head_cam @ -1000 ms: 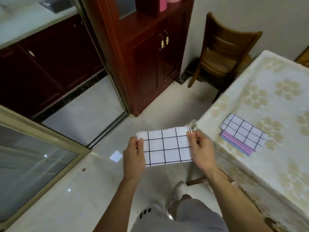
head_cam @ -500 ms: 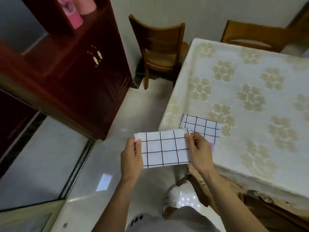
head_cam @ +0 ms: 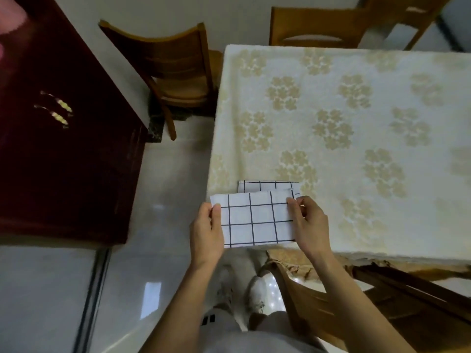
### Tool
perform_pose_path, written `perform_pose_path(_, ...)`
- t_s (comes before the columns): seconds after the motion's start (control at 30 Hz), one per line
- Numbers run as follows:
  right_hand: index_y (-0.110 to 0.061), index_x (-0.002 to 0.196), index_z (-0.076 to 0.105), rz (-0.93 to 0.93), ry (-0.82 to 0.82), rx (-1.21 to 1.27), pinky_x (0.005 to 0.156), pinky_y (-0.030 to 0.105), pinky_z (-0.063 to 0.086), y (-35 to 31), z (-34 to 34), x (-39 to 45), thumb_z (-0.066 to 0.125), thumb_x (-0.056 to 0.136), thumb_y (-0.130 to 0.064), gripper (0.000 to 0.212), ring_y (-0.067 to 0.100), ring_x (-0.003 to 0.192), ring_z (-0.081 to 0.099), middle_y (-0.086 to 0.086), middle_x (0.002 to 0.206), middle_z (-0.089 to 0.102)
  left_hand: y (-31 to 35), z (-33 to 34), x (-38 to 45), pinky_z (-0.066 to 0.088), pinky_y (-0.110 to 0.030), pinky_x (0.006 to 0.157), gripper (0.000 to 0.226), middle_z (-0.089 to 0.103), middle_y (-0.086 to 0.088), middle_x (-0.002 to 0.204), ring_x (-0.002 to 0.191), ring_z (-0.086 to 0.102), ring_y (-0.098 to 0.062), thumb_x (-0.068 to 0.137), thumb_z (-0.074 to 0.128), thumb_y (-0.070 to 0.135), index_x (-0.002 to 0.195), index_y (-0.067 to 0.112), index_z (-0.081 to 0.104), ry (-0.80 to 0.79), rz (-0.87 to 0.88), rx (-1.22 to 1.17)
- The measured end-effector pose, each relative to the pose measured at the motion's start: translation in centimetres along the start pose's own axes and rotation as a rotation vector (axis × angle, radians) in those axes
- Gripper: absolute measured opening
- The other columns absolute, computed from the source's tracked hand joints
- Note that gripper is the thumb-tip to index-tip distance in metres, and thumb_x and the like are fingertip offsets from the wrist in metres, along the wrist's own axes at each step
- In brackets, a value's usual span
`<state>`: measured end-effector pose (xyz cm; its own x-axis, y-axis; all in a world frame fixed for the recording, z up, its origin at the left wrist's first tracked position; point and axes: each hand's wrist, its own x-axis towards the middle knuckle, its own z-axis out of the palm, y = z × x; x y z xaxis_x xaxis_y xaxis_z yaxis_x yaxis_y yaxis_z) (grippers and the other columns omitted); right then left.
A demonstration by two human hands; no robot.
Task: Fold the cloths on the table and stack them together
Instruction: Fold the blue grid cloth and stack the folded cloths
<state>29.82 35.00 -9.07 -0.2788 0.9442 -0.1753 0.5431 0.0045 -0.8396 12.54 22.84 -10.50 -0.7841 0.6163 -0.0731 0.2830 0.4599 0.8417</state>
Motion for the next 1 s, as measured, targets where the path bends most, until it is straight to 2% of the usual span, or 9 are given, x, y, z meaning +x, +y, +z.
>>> perform_pose_path(0.1,-0.018,0.077,0.057,0.052,0.061,0.002,0.054,0.026,0.033,0.9,0.0,1.0,0.057,0.1,-0.037,0.03,0.005,0.055,0.048,-0.005,0.059,0.053,-0.3,1.1,1.7,0.026,-0.032,0.054,0.035,0.03,0.006,0.054,0.052,0.029,-0.011,0.101,0.051,0.026,0.069,0.02,0.038,-0.066,0.006,-0.012)
perform_pose_path(0.23,-0.019,0.08,0.06,0.115,0.126,0.02,0.059,0.035,0.038,2.1,0.2,1.8,0.058,0.099,-0.039,0.028,0.015,0.063,0.055,-0.001,0.067,0.062,-1.0,2.1,3.4,0.028,-0.033,0.054,0.031,0.032,0.007,0.051,0.05,0.029,-0.01,0.099,0.056,0.026,0.074,0.009,0.049,-0.158,0.005,-0.016)
perform_pose_path(0.33,-0.02,0.084,0.061,0.142,0.148,0.022,0.064,0.038,0.044,2.4,0.3,2.6,0.058,0.099,-0.037,0.024,0.018,0.07,0.059,0.001,0.074,0.065,-1.9,3.2,5.0,0.035,-0.033,0.053,0.032,0.036,0.009,0.05,0.05,0.034,-0.008,0.098,0.059,0.027,0.069,0.019,0.047,-0.254,-0.036,-0.051)
perform_pose_path(0.4,-0.02,0.084,0.061,0.148,0.158,0.007,0.064,0.034,0.044,2.7,0.2,3.2,0.058,0.1,-0.036,0.023,0.012,0.069,0.058,0.0,0.075,0.065,-2.4,3.8,5.7,0.046,-0.042,0.055,0.032,0.044,0.009,0.054,0.053,0.045,-0.018,0.097,0.06,0.029,0.068,0.027,0.047,-0.312,-0.092,-0.061)
perform_pose_path(0.5,-0.018,0.085,0.061,0.159,0.145,-0.011,0.058,0.02,0.038,3.1,0.1,4.2,0.056,0.101,-0.034,0.023,0.008,0.071,0.055,-0.001,0.074,0.063,-2.2,4.5,6.3,0.05,-0.047,0.059,0.029,0.047,0.002,0.059,0.057,0.047,-0.024,0.096,0.062,0.024,0.071,0.017,0.049,-0.371,-0.162,-0.068)
perform_pose_path(0.6,-0.016,0.089,0.06,0.183,0.128,-0.031,0.058,0.019,0.037,4.0,0.0,5.3,0.053,0.102,-0.031,0.021,0.009,0.071,0.055,-0.003,0.077,0.062,-2.0,5.6,7.2,0.046,-0.038,0.061,0.029,0.048,0.001,0.062,0.061,0.044,-0.015,0.095,0.063,0.021,0.072,0.008,0.05,-0.409,-0.189,-0.049)
perform_pose_path(0.77,-0.017,0.094,0.062,0.205,0.091,-0.118,0.06,0.025,0.037,5.7,0.2,7.8,0.051,0.101,-0.028,0.017,0.013,0.074,0.055,-0.009,0.081,0.061,-1.6,7.6,8.3,0.037,-0.026,0.059,0.031,0.056,0.008,0.063,0.06,0.044,-0.007,0.092,0.067,0.019,0.065,0.02,0.052,-0.352,-0.223,0.016)
perform_pose_path(0.9,-0.016,0.095,0.063,0.219,0.074,-0.196,0.055,0.01,0.033,6.6,0.5,9.5,0.054,0.101,-0.031,0.018,0.001,0.069,0.053,-0.013,0.076,0.058,-1.9,8.7,9.3,0.04,-0.023,0.061,0.029,0.06,0.01,0.065,0.06,0.05,-0.005,0.09,0.07,0.023,0.065,0.024,0.055,-0.321,-0.231,0.075)
perform_pose_path(1.0,-0.014,0.097,0.065,0.234,0.04,-0.235,0.054,0.009,0.032,7.2,1.0,10.4,0.055,0.1,-0.032,0.02,0.003,0.068,0.052,-0.007,0.077,0.06,-2.2,9.3,9.7,0.037,-0.012,0.059,0.021,0.061,0.014,0.068,0.064,0.055,-0.003,0.089,0.072,0.025,0.071,0.022,0.06,-0.292,-0.25,0.116)
